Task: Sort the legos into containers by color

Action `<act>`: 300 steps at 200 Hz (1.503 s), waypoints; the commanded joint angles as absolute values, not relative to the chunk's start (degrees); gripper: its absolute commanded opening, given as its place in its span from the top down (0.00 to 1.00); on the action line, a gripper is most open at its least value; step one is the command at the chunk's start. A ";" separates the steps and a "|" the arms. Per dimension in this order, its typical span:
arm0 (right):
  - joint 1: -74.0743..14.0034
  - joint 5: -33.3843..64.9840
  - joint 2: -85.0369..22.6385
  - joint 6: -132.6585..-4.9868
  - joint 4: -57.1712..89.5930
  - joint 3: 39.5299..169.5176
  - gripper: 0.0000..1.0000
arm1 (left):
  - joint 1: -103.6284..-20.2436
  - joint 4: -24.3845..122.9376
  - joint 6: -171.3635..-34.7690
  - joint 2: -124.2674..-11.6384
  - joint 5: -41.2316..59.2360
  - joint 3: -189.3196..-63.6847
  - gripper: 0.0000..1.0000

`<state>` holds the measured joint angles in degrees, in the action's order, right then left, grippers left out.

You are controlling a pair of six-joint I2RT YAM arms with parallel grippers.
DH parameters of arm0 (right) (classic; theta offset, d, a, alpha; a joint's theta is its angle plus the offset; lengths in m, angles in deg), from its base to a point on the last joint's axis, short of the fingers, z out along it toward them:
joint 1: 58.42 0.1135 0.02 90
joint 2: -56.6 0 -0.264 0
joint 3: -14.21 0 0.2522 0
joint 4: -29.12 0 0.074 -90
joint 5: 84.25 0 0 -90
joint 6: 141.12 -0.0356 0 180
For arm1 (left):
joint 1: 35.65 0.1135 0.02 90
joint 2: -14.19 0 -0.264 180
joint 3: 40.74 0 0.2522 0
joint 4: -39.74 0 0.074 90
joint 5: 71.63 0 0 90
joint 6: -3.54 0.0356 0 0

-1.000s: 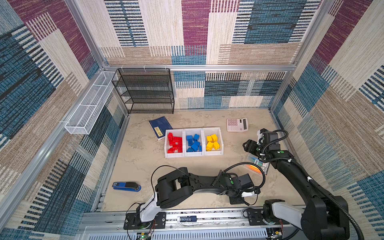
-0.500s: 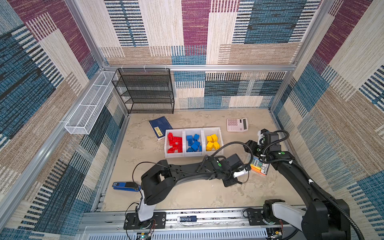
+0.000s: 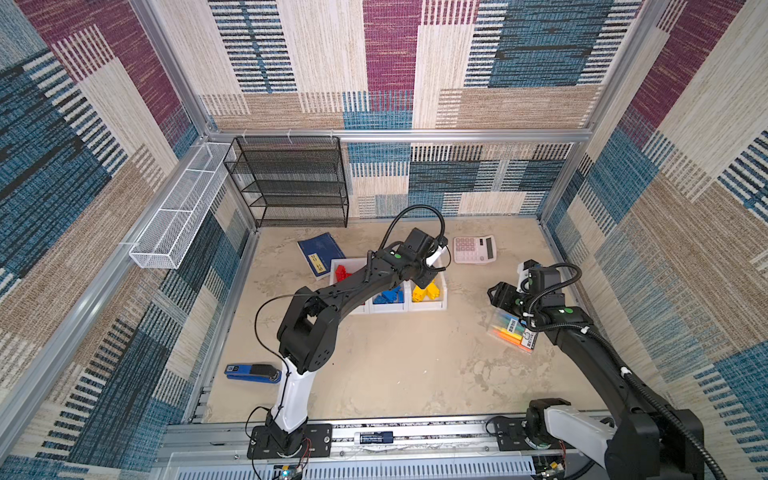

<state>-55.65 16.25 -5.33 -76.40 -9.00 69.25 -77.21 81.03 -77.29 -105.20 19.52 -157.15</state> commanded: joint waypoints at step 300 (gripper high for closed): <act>-55.60 5.73 2.70 -71.14 11.32 66.37 0.17 | -51.85 50.03 -92.52 -40.31 47.37 -90.64 0.04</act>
